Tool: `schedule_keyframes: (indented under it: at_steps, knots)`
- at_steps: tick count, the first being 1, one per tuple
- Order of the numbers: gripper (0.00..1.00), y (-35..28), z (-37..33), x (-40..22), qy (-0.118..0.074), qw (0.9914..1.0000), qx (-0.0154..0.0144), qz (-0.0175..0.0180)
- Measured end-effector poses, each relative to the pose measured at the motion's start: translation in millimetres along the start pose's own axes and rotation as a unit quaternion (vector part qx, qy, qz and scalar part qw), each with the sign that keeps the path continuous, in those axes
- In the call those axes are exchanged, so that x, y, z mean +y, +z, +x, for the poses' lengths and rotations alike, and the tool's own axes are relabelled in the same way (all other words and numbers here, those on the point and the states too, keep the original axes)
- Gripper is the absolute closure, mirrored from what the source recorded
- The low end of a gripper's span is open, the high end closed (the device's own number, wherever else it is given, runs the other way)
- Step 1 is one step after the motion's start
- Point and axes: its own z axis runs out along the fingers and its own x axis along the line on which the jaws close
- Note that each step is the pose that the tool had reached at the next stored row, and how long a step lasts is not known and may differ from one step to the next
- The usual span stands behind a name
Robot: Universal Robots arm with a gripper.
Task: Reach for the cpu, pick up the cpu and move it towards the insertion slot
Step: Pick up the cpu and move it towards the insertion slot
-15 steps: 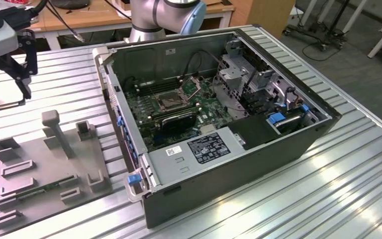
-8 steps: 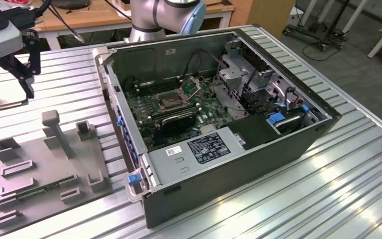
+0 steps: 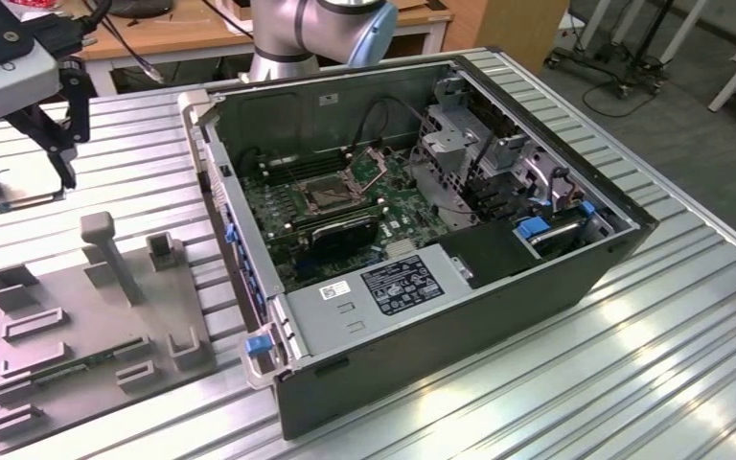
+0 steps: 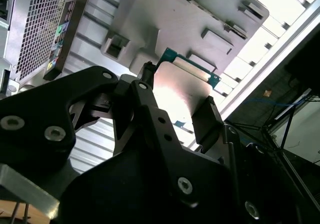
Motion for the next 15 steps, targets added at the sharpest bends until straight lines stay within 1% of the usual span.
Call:
schedule_keyframes:
  at_steps: [4,5,15]
  knots:
    - [0.46,0.6,-3.7,-0.1,0.000,1.00000,0.0000,0.0000]
    - [0.46,1.5,-11.0,-0.2,0.000,1.00000,0.0000,0.0000]
    - [0.46,2.0,-22.5,-0.4,0.000,1.00000,0.0000,0.0000]
